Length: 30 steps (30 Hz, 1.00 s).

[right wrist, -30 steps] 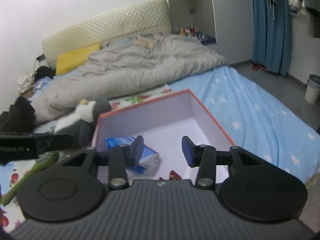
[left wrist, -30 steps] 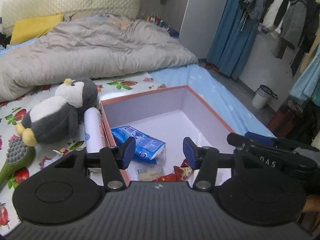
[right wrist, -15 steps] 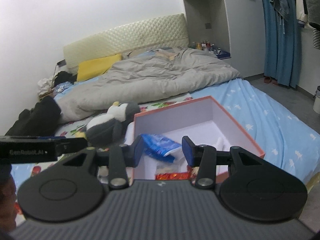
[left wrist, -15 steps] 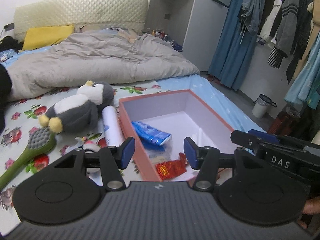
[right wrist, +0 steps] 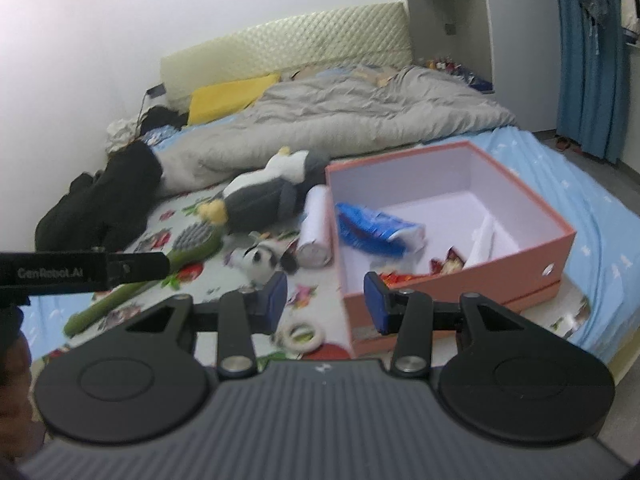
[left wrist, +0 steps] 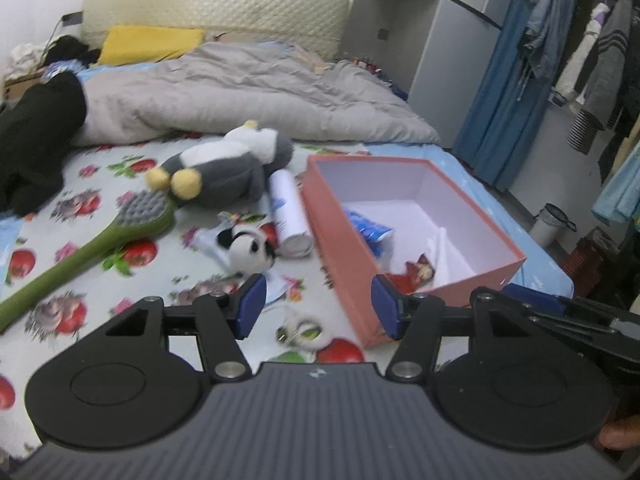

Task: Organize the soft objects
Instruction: 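Withdraw both open tools from the pink box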

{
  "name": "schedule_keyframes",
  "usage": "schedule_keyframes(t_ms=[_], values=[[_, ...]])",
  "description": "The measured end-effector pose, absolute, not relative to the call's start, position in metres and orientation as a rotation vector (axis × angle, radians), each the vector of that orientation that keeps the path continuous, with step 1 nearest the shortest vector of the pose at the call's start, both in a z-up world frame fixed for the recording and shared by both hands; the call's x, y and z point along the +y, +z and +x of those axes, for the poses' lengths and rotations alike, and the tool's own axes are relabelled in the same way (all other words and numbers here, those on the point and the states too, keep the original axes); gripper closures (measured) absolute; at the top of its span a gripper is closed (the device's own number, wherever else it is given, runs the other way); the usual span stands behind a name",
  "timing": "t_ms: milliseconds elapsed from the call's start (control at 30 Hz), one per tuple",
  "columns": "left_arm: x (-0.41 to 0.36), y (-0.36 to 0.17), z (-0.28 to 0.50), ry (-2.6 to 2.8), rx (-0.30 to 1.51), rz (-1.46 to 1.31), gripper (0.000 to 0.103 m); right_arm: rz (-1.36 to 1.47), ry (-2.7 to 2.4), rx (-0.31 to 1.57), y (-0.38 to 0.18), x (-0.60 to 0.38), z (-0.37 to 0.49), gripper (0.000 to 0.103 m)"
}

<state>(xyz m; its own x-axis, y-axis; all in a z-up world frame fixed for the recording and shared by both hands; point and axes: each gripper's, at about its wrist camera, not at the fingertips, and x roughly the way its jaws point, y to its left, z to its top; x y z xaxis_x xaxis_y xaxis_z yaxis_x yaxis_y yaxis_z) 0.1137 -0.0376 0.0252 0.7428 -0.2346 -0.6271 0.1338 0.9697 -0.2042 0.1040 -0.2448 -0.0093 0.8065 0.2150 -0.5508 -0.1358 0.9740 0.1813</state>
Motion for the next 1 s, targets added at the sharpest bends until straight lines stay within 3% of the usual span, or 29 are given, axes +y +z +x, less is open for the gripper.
schedule_keyframes(t_ms=[400,1000], values=[[0.018,-0.016,0.077,-0.091,0.731,-0.216,0.033,0.096,0.278,0.672,-0.049,-0.197,0.088,0.057],[0.038,-0.061,0.065,-0.046,0.773,-0.222,0.028,0.075,0.297,0.692,-0.084,-0.181,0.083,0.057]])
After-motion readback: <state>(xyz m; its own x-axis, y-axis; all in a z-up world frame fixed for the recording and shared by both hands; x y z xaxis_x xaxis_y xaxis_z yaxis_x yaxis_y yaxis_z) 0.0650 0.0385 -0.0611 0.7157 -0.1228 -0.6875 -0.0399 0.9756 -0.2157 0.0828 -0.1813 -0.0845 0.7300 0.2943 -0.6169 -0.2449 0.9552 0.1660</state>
